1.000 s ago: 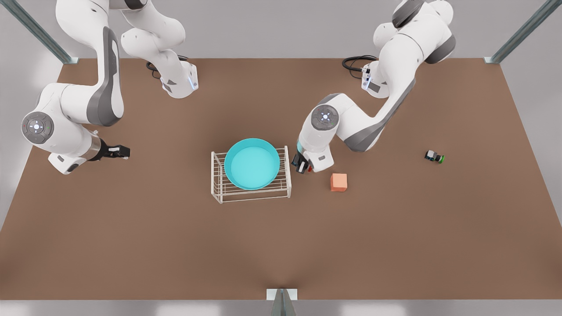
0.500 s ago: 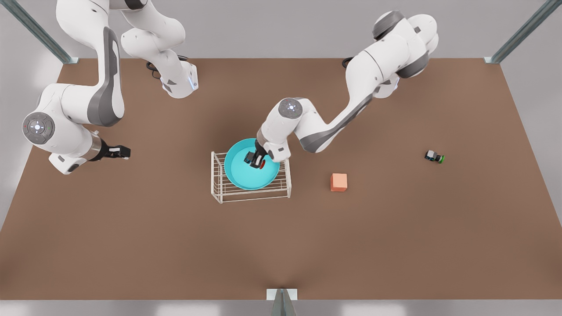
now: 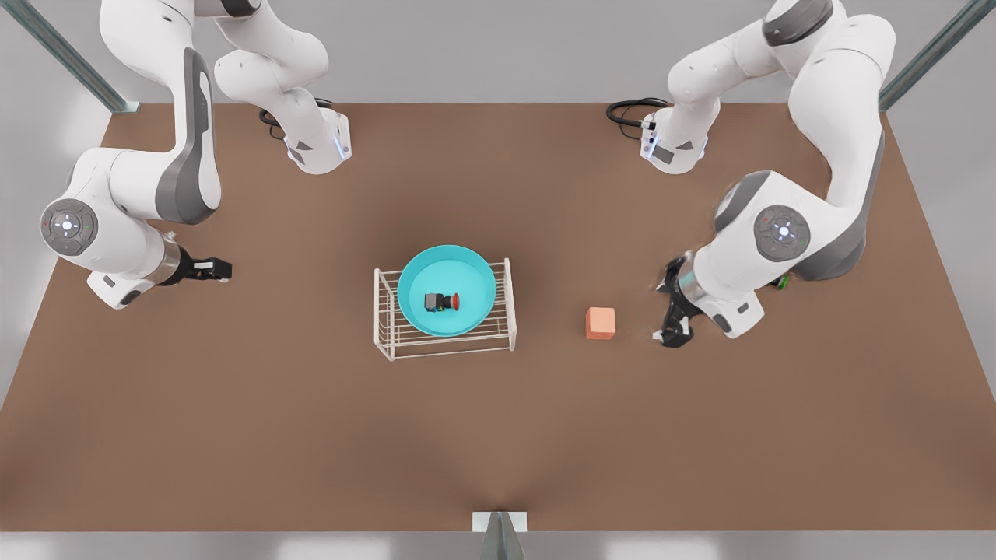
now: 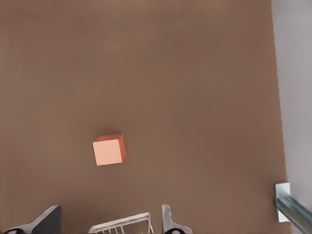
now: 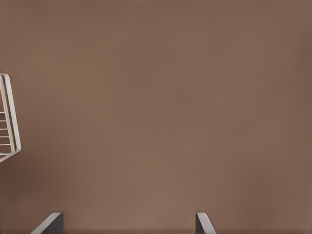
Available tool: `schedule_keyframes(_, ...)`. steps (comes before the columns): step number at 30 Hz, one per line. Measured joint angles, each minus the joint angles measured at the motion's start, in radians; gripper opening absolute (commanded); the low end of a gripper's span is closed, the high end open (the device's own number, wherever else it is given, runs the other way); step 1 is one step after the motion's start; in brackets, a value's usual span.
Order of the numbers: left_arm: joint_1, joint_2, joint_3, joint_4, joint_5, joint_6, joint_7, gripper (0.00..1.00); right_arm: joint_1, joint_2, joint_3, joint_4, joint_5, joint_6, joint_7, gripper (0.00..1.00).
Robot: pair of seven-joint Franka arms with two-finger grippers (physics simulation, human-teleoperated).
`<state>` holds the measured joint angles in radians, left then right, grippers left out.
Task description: Place the plate on the shelf with right arm and place the red button switch in the plate with left arm
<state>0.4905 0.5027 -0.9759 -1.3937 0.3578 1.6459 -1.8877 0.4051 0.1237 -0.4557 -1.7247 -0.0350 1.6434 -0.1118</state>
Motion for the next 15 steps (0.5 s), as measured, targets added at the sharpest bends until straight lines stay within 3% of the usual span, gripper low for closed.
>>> schedule_keyframes(2, -0.278, -0.152, 0.539, -0.013, -0.165, -0.084, 0.176, 1.00, 0.000, 0.000, 0.000, 0.000, 0.000, 0.000, 0.000, 1.00)
schedule_keyframes(4, -0.435, -0.238, 0.750, -0.060, -0.255, -0.119, 0.353, 1.00, -0.001, 0.000, 0.000, 0.000, 0.000, 0.000, 0.001, 1.00)
schedule_keyframes(5, -0.464, -0.331, 0.825, -0.185, -0.307, -0.098, 0.443, 1.00, -0.002, 0.000, 0.000, 0.000, 0.000, 0.000, 0.001, 1.00)
schedule_keyframes(8, -0.460, -0.423, 0.890, -0.305, -0.400, -0.044, 0.687, 1.00, -0.002, 0.000, 0.000, 0.000, 0.000, 0.000, 0.001, 1.00)
schedule_keyframes(15, -0.492, -0.424, 0.887, -0.315, -0.444, 0.007, 1.117, 1.00, -0.001, 0.000, 0.000, 0.001, 0.000, 0.000, 0.002, 1.00)
